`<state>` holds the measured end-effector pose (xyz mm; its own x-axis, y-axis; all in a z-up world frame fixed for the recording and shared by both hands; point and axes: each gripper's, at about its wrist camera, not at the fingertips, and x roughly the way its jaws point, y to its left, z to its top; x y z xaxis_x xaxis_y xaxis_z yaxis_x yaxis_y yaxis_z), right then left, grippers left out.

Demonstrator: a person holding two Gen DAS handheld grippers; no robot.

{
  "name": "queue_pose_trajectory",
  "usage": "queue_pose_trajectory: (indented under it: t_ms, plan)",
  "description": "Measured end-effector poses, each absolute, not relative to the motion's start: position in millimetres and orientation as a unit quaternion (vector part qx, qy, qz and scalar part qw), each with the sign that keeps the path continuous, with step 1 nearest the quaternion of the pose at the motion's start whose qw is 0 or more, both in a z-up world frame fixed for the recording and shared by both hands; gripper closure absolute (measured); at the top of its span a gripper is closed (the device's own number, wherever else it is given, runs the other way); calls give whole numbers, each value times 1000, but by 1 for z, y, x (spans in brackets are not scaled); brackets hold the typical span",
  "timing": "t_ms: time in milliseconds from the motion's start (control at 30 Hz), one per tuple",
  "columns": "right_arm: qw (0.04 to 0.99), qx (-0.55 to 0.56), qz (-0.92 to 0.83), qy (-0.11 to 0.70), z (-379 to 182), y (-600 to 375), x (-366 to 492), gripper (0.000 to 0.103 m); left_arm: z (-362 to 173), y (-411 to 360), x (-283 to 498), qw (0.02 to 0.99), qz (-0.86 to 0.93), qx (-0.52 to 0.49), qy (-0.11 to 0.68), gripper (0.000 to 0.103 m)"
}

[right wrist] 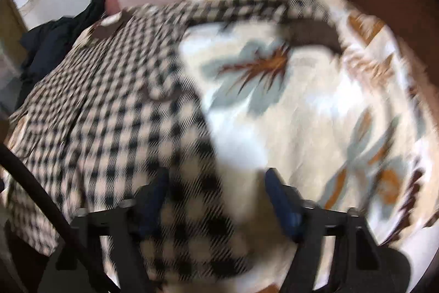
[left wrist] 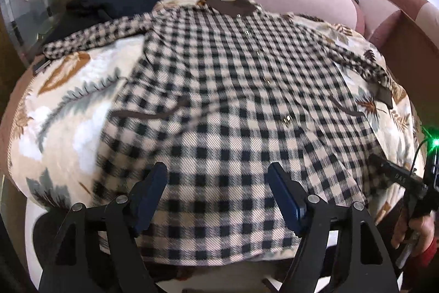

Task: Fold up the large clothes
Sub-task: 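Position both grippers over the hem of the checked shirt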

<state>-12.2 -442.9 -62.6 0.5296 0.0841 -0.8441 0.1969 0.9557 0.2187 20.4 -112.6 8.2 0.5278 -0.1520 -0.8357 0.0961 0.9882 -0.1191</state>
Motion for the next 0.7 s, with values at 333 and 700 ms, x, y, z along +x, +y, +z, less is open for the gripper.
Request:
queue_pose_trajectory:
  t_ms: [333, 700]
  plan:
    - [865, 115, -24, 488, -41, -440, -51, 93, 2, -105, 20, 862, -70, -40, 500, 29]
    - [886, 142, -25, 440, -14, -440, -37, 89, -1, -117, 16, 866, -61, -20, 497, 29]
